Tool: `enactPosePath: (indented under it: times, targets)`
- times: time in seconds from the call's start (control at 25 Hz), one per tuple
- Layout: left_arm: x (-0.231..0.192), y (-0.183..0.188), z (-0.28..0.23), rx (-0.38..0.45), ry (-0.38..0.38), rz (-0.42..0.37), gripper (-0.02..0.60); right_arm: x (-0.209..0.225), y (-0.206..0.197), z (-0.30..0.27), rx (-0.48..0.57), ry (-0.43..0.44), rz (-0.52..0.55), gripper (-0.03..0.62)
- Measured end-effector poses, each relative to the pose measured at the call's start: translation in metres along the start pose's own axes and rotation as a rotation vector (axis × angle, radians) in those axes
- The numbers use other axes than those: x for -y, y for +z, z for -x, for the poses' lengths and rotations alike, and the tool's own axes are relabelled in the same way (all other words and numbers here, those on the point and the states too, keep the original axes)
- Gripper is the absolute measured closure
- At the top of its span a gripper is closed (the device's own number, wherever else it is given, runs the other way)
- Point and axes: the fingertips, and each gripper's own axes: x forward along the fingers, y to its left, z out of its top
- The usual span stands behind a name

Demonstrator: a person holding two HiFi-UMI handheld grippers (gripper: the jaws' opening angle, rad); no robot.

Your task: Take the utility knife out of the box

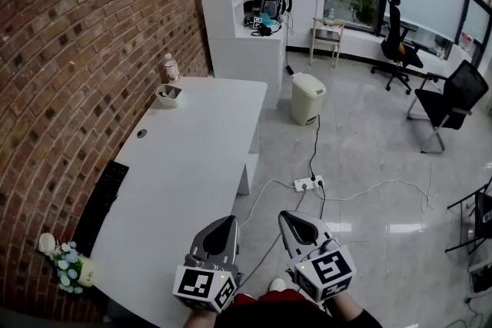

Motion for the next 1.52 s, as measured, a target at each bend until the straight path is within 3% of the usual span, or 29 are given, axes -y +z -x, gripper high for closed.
enactPosePath:
  times: [0.44, 0.84, 1.52]
  targets:
    - [0.0, -0.003, -0.032, -0.005, 0.011, 0.01, 0.58, 0.041, -0.006, -0.011, 0.005, -0.003, -0.049, 0.586]
    - [0.012, 0.003, -0.06, 0.013, 0.039, -0.012, 0.58, 0.099, -0.006, 0.006, 0.026, -0.06, -0.093, 0.586]
    - [0.002, 0.015, -0.098, 0.008, 0.076, -0.06, 0.58, 0.145, -0.01, -0.004, 0.007, -0.09, -0.101, 0.586]
